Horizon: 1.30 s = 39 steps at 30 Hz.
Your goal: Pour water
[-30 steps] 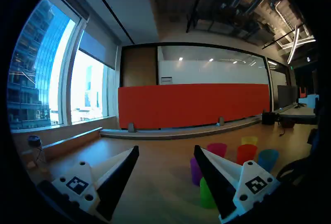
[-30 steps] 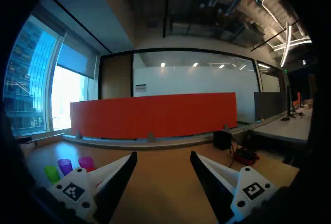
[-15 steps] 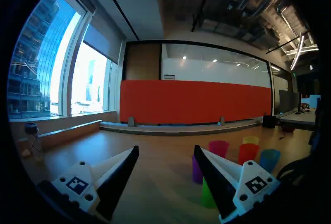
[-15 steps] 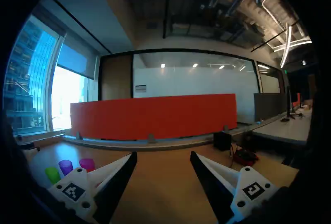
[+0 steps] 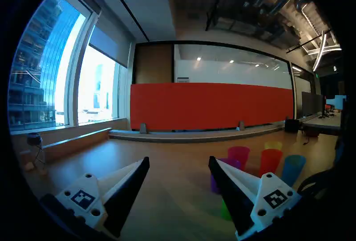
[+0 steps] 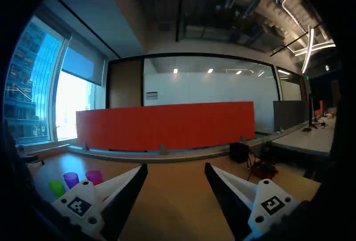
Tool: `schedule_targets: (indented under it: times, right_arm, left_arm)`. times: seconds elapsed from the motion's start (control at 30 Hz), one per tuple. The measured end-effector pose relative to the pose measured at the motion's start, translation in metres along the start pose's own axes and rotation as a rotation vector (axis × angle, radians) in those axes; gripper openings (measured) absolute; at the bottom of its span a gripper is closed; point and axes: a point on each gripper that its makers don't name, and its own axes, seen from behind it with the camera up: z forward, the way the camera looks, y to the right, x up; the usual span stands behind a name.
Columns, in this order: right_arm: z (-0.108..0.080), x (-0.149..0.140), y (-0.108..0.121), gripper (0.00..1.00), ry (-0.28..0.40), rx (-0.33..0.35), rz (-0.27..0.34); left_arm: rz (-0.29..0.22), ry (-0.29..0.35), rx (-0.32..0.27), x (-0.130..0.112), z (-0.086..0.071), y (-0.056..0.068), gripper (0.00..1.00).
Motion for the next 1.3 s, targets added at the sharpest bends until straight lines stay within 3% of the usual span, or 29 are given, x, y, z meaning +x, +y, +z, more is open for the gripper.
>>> schedule_targets:
  times: [0.97, 1.3]
  right_arm:
    - [-0.0036, 0.0037, 0.0016, 0.99, 0.021, 0.021, -0.019]
    - [0.0041, 0.0006, -0.0056, 0.99, 0.038, 0.045, -0.043]
  left_arm:
    - [0.006, -0.031, 0.003, -0.0074, 0.0038, 0.0003, 0.99]
    - [0.007, -0.031, 0.003, -0.0072, 0.0035, -0.0001, 0.99]
